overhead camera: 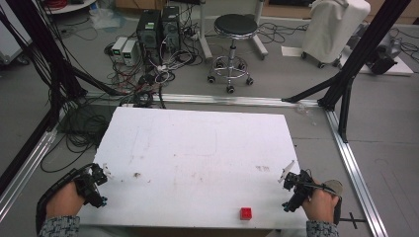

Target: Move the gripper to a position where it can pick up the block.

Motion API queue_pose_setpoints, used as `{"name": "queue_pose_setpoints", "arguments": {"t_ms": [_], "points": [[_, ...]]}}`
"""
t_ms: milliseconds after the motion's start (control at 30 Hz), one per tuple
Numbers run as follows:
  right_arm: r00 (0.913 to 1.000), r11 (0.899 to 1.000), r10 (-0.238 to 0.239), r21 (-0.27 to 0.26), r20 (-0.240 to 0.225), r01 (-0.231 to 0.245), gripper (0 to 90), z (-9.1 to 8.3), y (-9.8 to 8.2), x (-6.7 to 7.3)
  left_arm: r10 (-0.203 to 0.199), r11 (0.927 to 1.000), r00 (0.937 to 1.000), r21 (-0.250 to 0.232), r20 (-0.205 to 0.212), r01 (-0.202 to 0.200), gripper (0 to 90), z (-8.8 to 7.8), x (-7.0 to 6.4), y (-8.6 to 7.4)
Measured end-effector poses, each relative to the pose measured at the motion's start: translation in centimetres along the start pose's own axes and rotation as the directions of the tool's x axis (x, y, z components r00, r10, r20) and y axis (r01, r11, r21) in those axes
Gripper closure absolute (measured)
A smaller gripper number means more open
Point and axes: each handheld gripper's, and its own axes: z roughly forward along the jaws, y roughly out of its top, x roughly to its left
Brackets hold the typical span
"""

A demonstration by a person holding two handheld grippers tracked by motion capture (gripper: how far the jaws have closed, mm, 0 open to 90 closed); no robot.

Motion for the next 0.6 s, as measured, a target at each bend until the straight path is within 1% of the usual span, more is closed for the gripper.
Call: {"name": "queue_pose_setpoints", "arguments": {"t_ms": [33,67,100,133,167,267,300,433,533,567,600], "points": [[1.0000,1.000,0.000,-0.001,0.003,0.000,2.6,-0.10,-0.02,-0.01,-0.010,0.9999,0.9999,-0.004,0.004,0.010,21.0,-0.03,-0.04,-0.08],[1.0000,1.000,-0.002,0.000,0.004,0.002,2.6,-0.14,-0.04,-0.03,-0.005,1.0000,1.0000,-0.001,-0.001,0.005,21.0,-0.07,0.01,-0.11],[1.0000,1.000,-0.001,-0.003,0.003,0.001,2.6,-0.16,-0.05,-0.03,-0.015,0.9999,0.9999,-0.007,0.002,0.015,21.0,-0.04,-0.01,-0.15],[1.0000,1.000,-0.001,-0.002,0.003,0.001,2.6,-0.20,-0.05,-0.03,-0.011,0.9999,0.9999,0.000,-0.001,0.011,21.0,-0.09,0.04,-0.16],[1.0000,1.000,-0.003,-0.002,0.001,0.003,2.6,-0.23,-0.06,-0.04,-0.020,0.9998,0.9998,-0.009,-0.002,0.020,21.0,-0.06,-0.01,-0.17],[1.0000,1.000,-0.003,-0.004,0.003,0.003,2.6,-0.29,-0.06,-0.04,-0.012,0.9999,0.9999,-0.002,0.000,0.012,21.0,-0.12,0.06,-0.15],[1.0000,1.000,-0.004,-0.004,0.006,0.004,2.6,-0.30,-0.07,-0.04,-0.022,0.9997,0.9997,-0.010,0.002,0.022,21.0,-0.05,-0.01,-0.14],[1.0000,1.000,0.000,-0.008,0.007,0.000,2.6,-0.35,-0.14,-0.04,-0.015,0.9998,0.9999,-0.010,0.001,0.015,21.0,0.06,-0.01,-0.02],[1.0000,1.000,-0.003,-0.008,0.009,0.003,2.6,-0.39,-0.17,-0.07,-0.020,0.9998,0.9998,-0.009,0.001,0.020,21.0,0.07,-0.05,-0.04],[1.0000,1.000,0.000,-0.011,0.010,0.000,2.6,-0.41,-0.15,-0.02,-0.007,1.0000,1.0000,0.000,-0.001,0.007,21.0,-0.02,0.03,-0.03],[1.0000,1.000,-0.001,-0.012,0.009,0.002,2.6,-0.44,-0.14,-0.02,-0.009,1.0000,1.0000,0.000,-0.002,0.009,21.0,-0.04,0.02,-0.04]]}}
